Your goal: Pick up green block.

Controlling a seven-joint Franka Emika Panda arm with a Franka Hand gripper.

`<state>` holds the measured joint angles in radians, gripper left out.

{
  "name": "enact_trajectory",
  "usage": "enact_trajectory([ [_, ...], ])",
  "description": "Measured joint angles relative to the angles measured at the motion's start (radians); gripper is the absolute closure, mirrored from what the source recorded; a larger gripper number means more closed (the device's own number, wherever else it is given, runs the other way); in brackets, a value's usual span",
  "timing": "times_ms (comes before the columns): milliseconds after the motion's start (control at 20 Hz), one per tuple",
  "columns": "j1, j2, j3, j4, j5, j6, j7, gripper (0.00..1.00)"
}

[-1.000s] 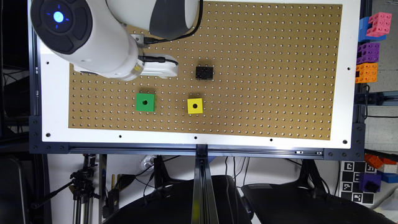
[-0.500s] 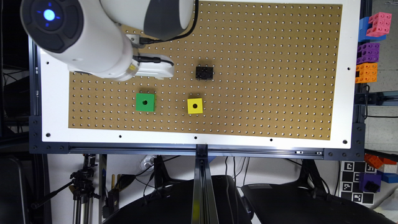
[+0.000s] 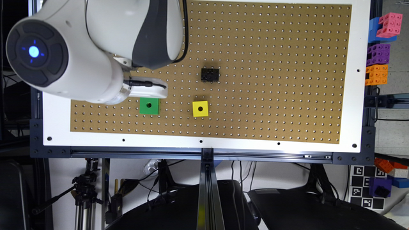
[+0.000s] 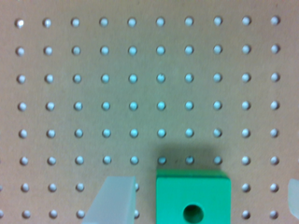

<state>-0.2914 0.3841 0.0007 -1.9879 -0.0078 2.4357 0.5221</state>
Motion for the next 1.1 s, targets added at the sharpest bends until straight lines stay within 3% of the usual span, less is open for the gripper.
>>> enact_trajectory([
  [300, 0.000, 0.002, 0.000, 0.002, 0.0000, 0.000, 0.000, 0.00],
  [850, 0.000, 0.056, 0.001, 0.009, 0.0000, 0.022, 0.000, 0.00],
  [1100, 0.000, 0.104, 0.001, 0.013, 0.0000, 0.065, 0.000, 0.00],
])
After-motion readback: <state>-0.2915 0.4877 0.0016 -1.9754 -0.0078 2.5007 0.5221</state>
